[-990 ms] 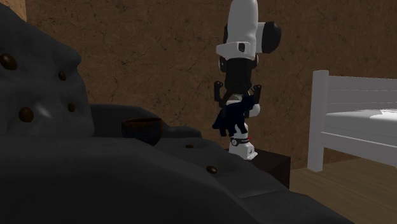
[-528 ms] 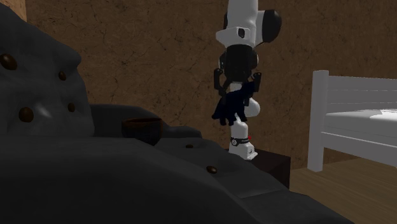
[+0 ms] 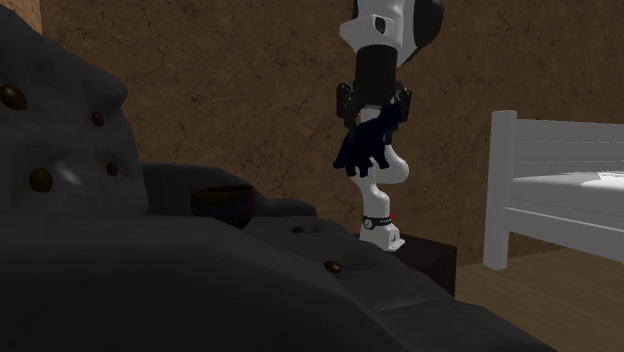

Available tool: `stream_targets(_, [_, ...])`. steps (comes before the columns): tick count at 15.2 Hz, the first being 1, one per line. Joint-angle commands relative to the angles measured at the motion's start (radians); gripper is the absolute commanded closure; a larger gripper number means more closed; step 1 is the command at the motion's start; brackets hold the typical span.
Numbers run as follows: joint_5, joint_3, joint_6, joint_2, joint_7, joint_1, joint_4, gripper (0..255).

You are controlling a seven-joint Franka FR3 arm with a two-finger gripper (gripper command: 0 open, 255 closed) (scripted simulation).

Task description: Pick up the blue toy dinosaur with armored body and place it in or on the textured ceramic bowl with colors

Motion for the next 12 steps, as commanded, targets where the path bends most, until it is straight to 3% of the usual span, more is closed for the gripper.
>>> stream_targets(1, [-0.003, 0.000, -0.022, 0.010, 0.000, 0.004, 0.032, 255])
stream_targets(12, [0.063, -0.076, 0.025, -0.097, -0.245, -0.181, -0.102, 255])
